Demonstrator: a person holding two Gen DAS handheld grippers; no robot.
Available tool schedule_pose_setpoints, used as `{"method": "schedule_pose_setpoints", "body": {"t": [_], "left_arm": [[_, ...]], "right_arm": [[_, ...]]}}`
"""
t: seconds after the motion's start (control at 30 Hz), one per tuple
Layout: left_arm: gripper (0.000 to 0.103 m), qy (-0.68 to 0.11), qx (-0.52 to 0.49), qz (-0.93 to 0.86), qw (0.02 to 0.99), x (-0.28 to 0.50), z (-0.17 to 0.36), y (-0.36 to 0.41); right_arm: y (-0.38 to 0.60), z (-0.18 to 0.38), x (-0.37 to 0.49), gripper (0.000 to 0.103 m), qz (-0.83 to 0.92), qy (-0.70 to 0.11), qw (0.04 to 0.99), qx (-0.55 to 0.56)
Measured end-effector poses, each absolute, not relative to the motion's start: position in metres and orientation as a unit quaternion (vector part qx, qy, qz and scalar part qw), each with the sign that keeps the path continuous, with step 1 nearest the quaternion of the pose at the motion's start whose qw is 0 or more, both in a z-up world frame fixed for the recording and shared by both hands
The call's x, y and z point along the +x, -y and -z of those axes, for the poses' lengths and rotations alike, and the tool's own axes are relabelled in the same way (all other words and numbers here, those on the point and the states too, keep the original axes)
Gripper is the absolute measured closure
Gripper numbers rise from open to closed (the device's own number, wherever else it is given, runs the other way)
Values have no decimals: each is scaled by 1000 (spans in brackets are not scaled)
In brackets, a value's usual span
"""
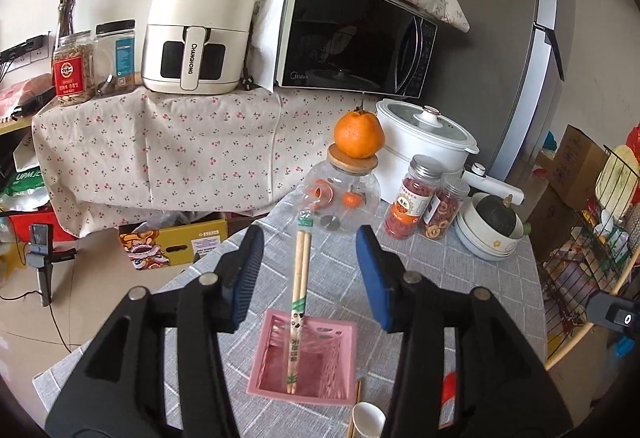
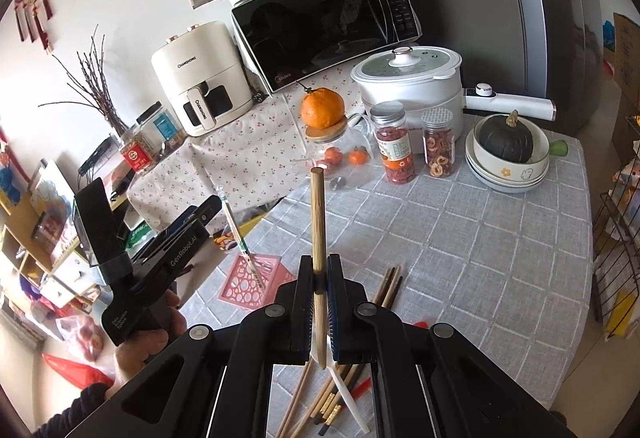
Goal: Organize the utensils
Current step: 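Lower the chopstick into the pink holder and open the left gripper while the right gripper lifts its chopstick, then lower the bamboo chopstick into the pink holder and open the right gripper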
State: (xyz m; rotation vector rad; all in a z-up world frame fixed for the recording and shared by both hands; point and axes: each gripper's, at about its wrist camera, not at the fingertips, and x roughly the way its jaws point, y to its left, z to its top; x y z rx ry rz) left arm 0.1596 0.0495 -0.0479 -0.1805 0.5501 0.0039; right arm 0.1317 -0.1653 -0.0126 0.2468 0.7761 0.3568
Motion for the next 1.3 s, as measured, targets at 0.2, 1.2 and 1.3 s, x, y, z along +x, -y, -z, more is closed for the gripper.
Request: {"method": "schedule_pose_setpoints", "body": {"t": [0.2,1.2,1.3], "left_arm": [[40,-343,-77,-10,936,144,41,-65],[22,-517,-148,-52,842,107,74,-109],[22,-516,-151,-59,841,107,75,-113]], "right_arm": [[159,-6,127,97,-189,-348,909,132],[70,39,190,97,-200,-335,911,135],[65,51,197,95,-200,-352,905,132]]}}
